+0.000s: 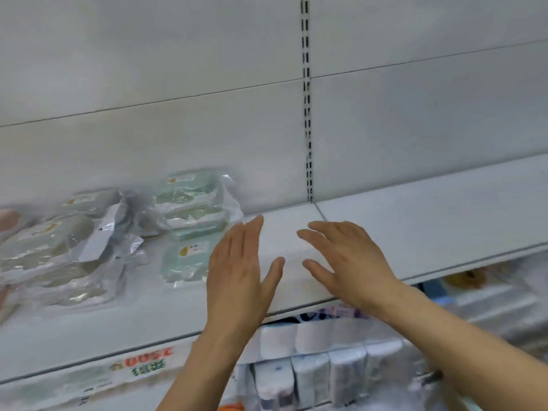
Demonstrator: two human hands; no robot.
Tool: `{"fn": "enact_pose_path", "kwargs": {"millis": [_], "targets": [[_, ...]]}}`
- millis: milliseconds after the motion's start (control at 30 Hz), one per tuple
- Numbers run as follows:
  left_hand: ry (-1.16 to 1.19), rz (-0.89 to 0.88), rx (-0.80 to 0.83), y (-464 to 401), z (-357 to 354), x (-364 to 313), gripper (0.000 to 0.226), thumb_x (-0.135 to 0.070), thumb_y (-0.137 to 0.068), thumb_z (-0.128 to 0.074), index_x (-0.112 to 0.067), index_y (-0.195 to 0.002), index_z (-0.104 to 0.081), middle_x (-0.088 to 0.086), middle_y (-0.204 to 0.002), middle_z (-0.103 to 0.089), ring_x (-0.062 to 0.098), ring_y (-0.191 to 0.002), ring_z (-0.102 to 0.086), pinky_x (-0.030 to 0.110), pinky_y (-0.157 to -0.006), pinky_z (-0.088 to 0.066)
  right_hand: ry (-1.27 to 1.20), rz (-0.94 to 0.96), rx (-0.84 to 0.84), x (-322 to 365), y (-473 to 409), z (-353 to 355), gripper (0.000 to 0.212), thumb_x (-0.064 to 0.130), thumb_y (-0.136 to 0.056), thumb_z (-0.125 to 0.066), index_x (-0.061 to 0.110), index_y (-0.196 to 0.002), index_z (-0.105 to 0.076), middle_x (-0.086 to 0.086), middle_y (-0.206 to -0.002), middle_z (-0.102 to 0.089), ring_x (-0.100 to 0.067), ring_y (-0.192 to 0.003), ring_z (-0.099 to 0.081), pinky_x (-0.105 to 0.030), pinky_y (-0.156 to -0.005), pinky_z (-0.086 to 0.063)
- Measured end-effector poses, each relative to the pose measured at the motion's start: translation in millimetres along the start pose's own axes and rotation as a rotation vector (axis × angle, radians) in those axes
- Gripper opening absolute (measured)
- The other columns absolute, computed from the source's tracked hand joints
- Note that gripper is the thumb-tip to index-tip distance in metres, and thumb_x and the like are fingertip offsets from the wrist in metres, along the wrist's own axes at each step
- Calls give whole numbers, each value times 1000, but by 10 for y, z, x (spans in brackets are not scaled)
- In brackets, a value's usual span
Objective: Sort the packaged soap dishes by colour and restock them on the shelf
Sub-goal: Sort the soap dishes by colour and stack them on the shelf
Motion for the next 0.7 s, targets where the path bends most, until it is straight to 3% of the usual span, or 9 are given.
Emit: {"fn": "enact_pose_path", "kwargs": {"millis": [67,167,267,333,500,600,700], "targets": [[-1,-78,55,55,-300,-479,66,-50,-91,-47,-17,-148,-35,8,-135,-56,28,-127,-49,45,-106,-42,57,-97,-23,-379,418,210,49,45,-86,-43,19,-123,-64,-4,-119,-66,-26,-102,-65,-41,-87,-51],[84,-165,127,175,-753,-1250,69,-51,-87,-47,-16,-146,-40,4,-122,-62,23,-112,-55,39,-96,-44,115,-225,-60,-1003,1143,522,49,43,-87,-44,17,-126,-60,-4,-118,-65,-27,-100,-64,-39,-77,-52],[174,-235,246,441,-1257,-2033,68,-50,-90,-53,-16,-147,-38,4,-124,-61,24,-108,-58,40,-88,-50,89,-374,-50,-1671,1982,766,45,39,-88,-49,17,-127,-58,-4,-115,-63,-27,-94,-63,-37,-68,-52],[254,-257,345,689,-1616,-2539,69,-45,-90,-62,-18,-148,-37,2,-127,-61,24,-110,-58,40,-88,-51,42,-506,-18,-2143,2601,859,42,33,-88,-58,20,-128,-57,-2,-116,-63,-26,-94,-63,-38,-70,-51],[409,-154,683,1321,-2595,-3422,66,-44,-92,-62,-23,-149,-35,-6,-144,-49,14,-131,-45,32,-102,-41,-179,-852,292,-3058,3985,737,40,37,-93,-58,32,-131,-51,11,-123,-58,-13,-109,-58,-32,-84,-47],[439,4,886,1648,-3179,-3529,64,-40,-91,-64,-21,-147,-39,-2,-147,-48,14,-132,-46,30,-106,-40,-366,-926,496,-3279,4547,387,38,36,-90,-62,31,-127,-55,11,-114,-63,-7,-98,-60,-31,-87,-49],[381,167,1055,1849,-3692,-3417,62,-34,-91,-66,-17,-145,-42,3,-144,-51,16,-130,-49,27,-104,-39,-524,-978,675,-3357,4926,-86,47,41,-86,-64,27,-130,-54,6,-115,-63,-7,-99,-60,-33,-93,-49]]}}
Point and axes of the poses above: each hand's wrist, its own y-axis away from the middle knuckle, its own z-axis out of the back of the hand, x = y × z, the point moved 3 cm from there along -y, towards the middle knuckle
